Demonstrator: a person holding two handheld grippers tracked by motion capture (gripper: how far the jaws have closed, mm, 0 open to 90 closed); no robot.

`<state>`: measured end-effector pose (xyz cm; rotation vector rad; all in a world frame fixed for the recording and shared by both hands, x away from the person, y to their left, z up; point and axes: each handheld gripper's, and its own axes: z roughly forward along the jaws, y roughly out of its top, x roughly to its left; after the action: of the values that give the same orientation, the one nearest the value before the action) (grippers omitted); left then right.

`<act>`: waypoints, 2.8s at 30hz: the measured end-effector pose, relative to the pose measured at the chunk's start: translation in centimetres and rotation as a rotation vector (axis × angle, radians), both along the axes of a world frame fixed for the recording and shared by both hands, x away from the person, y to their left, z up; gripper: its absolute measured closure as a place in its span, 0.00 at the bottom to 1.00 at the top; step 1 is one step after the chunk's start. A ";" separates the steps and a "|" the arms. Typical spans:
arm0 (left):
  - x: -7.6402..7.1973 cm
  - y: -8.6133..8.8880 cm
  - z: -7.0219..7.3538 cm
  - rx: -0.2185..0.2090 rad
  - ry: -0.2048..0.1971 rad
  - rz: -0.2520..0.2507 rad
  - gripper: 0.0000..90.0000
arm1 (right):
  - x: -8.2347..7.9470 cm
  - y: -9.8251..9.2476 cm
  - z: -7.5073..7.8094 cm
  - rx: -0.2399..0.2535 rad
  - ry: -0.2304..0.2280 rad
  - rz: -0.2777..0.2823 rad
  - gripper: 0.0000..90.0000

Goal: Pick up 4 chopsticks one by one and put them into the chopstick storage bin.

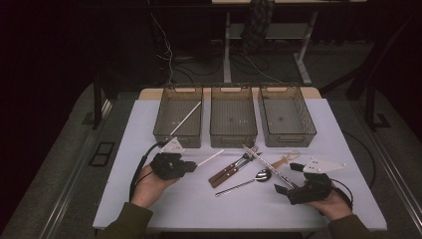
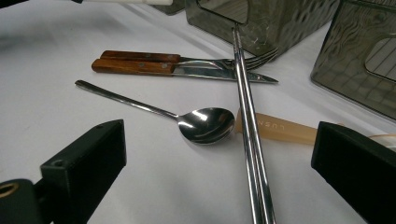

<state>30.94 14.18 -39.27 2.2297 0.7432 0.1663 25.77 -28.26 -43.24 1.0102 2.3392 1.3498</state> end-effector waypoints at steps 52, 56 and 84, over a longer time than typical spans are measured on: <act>10.0 0.0 7.1 -0.021 -0.070 0.141 0.93 | 0.0 0.0 0.0 0.011 -0.004 -0.015 0.03; 11.4 0.2 7.2 -0.014 -0.078 0.172 0.93 | -0.1 0.0 0.0 0.012 -0.006 -0.016 0.03; 19.3 2.2 2.9 -0.053 -0.058 0.398 0.93 | -0.3 -0.4 0.3 0.027 -0.015 -0.014 0.03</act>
<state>50.27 16.37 -36.36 1.9970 1.1386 0.3988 25.51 -28.61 -42.95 1.0190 2.3053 1.3825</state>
